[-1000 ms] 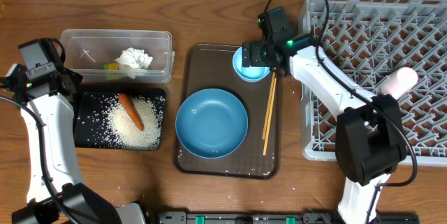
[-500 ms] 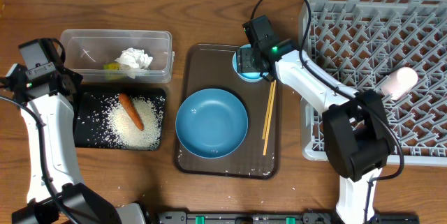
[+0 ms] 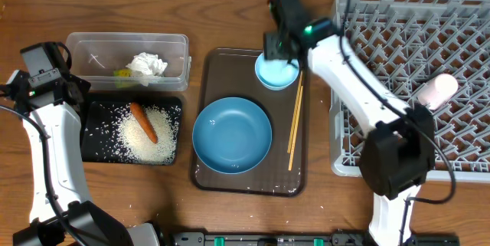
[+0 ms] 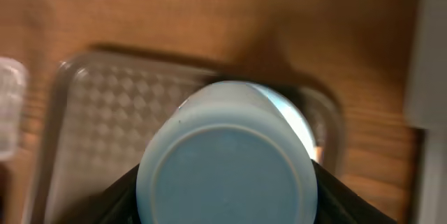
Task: Sort waste into correct bins and load items into the dishwasher rack
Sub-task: 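Lift the light blue cup and place it in the rack beside the white cup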
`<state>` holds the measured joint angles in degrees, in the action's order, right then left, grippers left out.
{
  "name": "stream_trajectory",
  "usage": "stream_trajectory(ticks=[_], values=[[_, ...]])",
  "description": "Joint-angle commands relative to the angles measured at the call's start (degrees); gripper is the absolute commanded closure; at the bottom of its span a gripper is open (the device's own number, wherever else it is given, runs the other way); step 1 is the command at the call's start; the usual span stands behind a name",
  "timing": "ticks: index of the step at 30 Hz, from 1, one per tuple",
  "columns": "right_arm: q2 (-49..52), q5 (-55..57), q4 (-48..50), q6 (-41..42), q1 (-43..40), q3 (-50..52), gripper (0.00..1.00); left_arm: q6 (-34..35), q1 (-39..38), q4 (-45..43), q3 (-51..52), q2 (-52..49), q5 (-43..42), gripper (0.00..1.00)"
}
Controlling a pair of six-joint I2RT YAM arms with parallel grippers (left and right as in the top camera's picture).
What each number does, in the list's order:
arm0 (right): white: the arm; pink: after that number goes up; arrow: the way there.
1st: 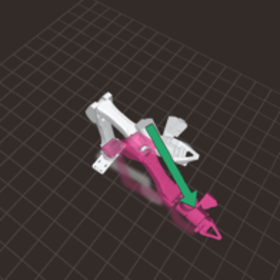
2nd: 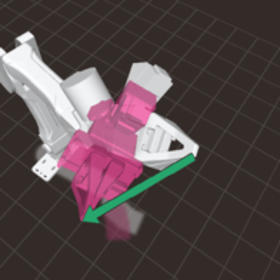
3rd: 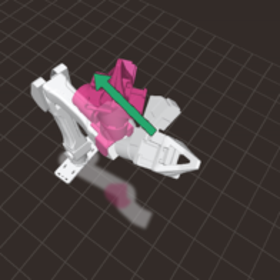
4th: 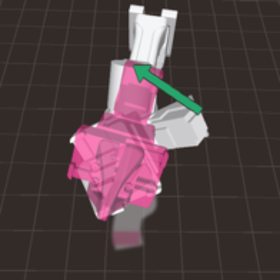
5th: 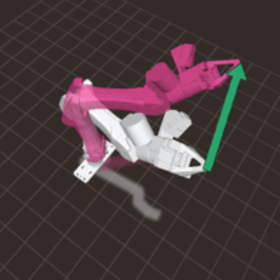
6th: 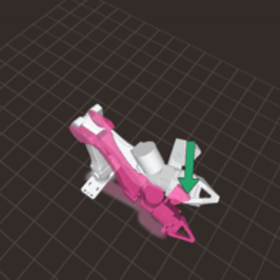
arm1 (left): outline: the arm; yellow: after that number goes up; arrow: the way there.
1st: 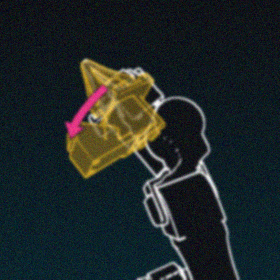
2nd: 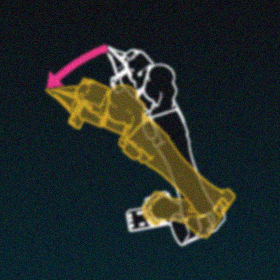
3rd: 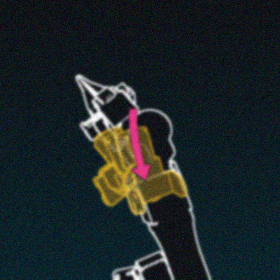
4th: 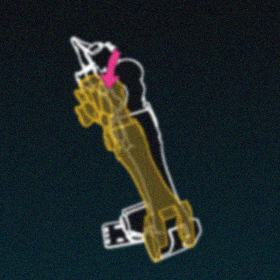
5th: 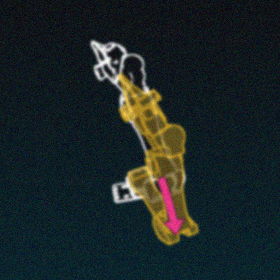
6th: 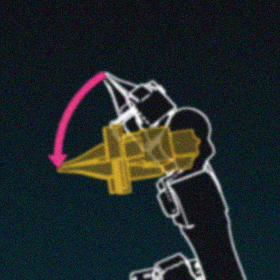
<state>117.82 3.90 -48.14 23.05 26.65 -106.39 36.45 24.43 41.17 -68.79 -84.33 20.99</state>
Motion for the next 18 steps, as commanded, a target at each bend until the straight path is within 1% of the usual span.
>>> stream_trajectory(ticks=[1,3,5,8,12,18], values=[[-4.09,0.85,-3.58,0.04,-3.04,-7.02,0.48,0.92,0.26,0.17,0.0,0.11,1.07,0.03],[-4.92,0.83,-6.23,0.02,-4.98,-10.08,0.47,0.92,0.26,0.17,0.0,0.11,1.07,0.03],[-5.68,0.83,-8.79,-0.87,-7.8,-12.96,0.43,0.92,0.26,0.17,0.0,0.11,1.09,0.03],[-6.43,1.25,-12.55,-2.45,-13.68,-16.37,0.43,0.92,0.26,0.17,0.0,0.11,1.07,0.03],[-6.62,2.27,-17.49,-3.91,-23.61,-19.17,0.45,0.92,0.26,0.17,0.0,0.11,1.07,0.03],[-6.43,1.11,-22.32,-4.96,-40.04,-19.06,0.47,0.92,0.26,0.17,0.0,0.11,1.07,0.03]])
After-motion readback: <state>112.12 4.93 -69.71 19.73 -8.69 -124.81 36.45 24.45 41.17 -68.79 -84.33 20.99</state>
